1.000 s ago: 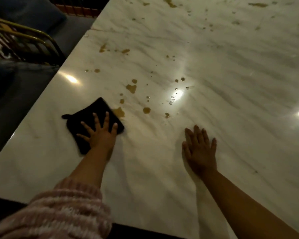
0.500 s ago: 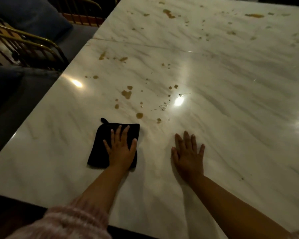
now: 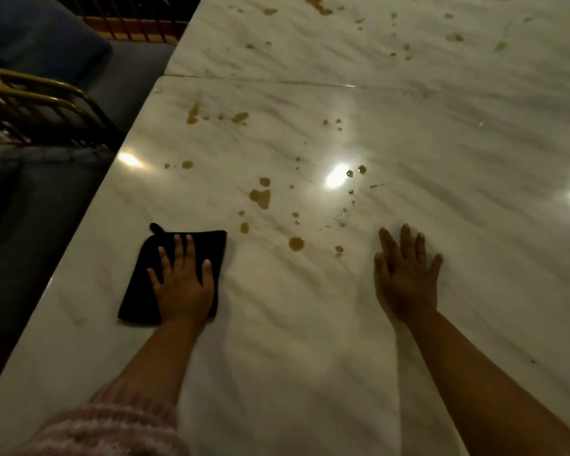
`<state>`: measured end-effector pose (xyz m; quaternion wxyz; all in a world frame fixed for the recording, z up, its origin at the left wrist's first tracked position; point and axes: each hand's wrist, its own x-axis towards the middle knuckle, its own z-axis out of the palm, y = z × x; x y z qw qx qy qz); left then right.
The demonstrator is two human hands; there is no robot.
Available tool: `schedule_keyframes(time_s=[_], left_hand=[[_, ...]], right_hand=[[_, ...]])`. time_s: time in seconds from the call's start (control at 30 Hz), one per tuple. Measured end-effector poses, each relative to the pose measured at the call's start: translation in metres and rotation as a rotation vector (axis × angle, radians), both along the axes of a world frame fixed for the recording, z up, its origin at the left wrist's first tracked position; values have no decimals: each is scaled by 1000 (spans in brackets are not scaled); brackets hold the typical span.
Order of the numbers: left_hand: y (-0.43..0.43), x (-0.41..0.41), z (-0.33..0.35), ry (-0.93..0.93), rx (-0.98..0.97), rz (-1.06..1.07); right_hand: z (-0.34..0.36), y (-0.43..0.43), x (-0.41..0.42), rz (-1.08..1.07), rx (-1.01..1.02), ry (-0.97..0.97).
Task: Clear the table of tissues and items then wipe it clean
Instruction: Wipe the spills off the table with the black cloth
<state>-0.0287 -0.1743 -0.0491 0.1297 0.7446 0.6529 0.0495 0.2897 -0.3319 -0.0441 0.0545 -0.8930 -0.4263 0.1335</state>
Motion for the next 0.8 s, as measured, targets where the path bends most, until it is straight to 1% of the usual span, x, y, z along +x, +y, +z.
schedule_keyframes(time_s=[0.1,0.17,0.23,0.27,0.33,0.4,0.43,0.47,0.5,0.53,0.6,0.7,0.77,0.8], left_hand=[[60,-4,2,52,-12,68],[95,18,3,58,-31,115],[110,50,2,54,-46,61],[104,65,2,56,-45,-25],[68,79,0,42,-6,-304],[17,65,1,19,15,-623],[1,51,3,3,0,-741],[-1,39,4,-9,-12,-807],[9,30,4,-23,-13,-817],[25,25,3,-22,-1,-773],[64,28,1,11,15,-593],[118,70,-1,43,-14,-347],[129,110,0,42,-37,-305],[125,128,0,37,-45,-347]], right_hand=[[1,-2,3,6,15,-3],[-1,-1,6,4,24,-12],[-6,0,4,-8,31,-32],[-6,1,4,-12,34,-34],[-6,-1,3,-28,24,-30],[-5,-1,1,-32,11,-37],[-6,-1,1,-36,7,-39],[-5,-1,1,-44,5,-38],[-5,0,2,-49,5,-37],[-4,0,2,-51,3,-36],[-4,1,2,-51,0,-41],[-6,0,3,-41,21,-39],[-8,-1,3,-33,35,-48],[-8,-1,3,-32,38,-49]])
